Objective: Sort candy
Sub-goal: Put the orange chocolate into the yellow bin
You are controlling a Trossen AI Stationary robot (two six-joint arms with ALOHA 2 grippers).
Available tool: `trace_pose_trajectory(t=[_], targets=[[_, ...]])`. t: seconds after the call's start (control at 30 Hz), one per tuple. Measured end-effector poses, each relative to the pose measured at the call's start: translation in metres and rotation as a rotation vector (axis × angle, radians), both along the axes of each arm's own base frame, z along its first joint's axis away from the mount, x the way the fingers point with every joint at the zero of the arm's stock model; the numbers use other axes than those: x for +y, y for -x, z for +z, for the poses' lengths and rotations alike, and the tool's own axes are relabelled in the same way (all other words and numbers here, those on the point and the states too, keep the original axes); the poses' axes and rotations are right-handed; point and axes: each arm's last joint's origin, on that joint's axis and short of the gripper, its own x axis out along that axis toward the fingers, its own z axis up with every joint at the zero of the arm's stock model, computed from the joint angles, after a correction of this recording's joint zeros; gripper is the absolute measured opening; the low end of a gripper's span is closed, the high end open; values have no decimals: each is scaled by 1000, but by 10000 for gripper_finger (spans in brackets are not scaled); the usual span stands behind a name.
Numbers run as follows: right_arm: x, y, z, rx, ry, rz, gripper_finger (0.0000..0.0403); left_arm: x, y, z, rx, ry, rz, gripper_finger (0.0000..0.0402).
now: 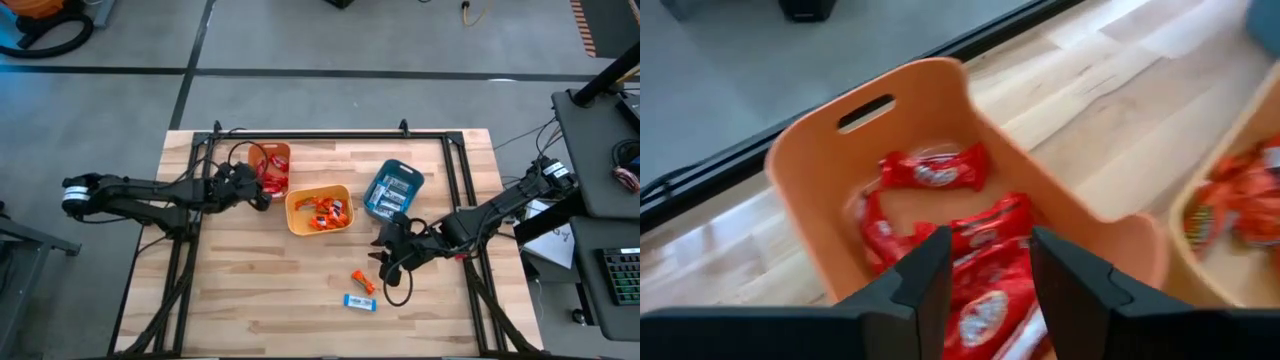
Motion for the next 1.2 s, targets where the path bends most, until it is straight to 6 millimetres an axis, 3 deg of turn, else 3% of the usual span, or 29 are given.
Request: trace_pose_trajectory(t=[0.33, 0.77, 1.2], targets=[[11, -17, -23, 106, -100, -34, 141, -43, -15, 14, -190, 3, -226, 120], [33, -52, -61, 389, -130, -20, 141, -114, -11, 35, -450, -53, -418, 118], [51, -79, -81, 540, -124, 17, 141, -127, -5, 37, -467, -71, -450, 118]])
